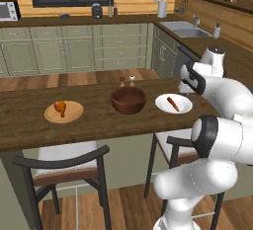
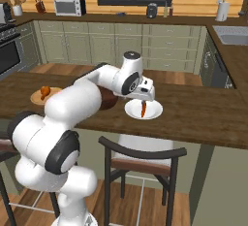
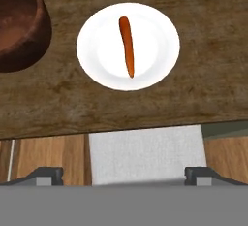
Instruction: Pick the chicken drumstick and carrot from their plates and place them in the bowl. Then put the bowl in the fridge.
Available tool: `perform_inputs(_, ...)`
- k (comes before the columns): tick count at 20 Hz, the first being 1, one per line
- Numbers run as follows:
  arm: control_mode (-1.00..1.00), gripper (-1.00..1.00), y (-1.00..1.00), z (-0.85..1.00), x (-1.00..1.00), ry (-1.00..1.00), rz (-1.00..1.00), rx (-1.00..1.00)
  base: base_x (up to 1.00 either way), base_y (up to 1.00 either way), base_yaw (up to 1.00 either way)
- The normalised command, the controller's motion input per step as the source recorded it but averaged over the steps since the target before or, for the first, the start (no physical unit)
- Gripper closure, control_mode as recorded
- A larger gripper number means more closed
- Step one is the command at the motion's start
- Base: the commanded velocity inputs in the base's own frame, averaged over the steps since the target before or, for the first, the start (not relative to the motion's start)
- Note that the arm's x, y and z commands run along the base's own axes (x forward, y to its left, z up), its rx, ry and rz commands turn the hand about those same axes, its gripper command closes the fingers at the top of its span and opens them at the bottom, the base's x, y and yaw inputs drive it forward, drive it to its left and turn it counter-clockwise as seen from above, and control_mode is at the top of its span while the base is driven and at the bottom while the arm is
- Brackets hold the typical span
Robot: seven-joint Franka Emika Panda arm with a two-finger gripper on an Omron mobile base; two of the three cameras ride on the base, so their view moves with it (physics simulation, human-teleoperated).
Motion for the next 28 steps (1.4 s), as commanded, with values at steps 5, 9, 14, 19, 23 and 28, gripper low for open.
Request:
perform_inputs(5,-1.0,-1.0,0.0,-0.26,0.31,0.0,0.0,0.0,0.0,0.0,0.0)
perform_inputs(9,-1.0,-1.0,0.0,-0.27,0.3,0.0,0.0,0.0,0.0,0.0,0.0)
perform_inputs(14,-1.0,-1.0,0.0,-0.14,0.26,0.0,0.0,0.0,0.0,0.0,0.0)
perform_inputs(19,-1.0,-1.0,-0.01,-0.22,0.38,0.0,0.0,0.0,0.0,0.0,0.0)
perform_inputs(23,-1.0,-1.0,-0.03,-0.16,0.32,0.0,0.01,0.0,0.0,0.0,0.0)
perform_inputs(28,-1.0,-1.0,-0.06,-0.19,0.49,0.0,0.02,0.0,0.0,0.0,0.0)
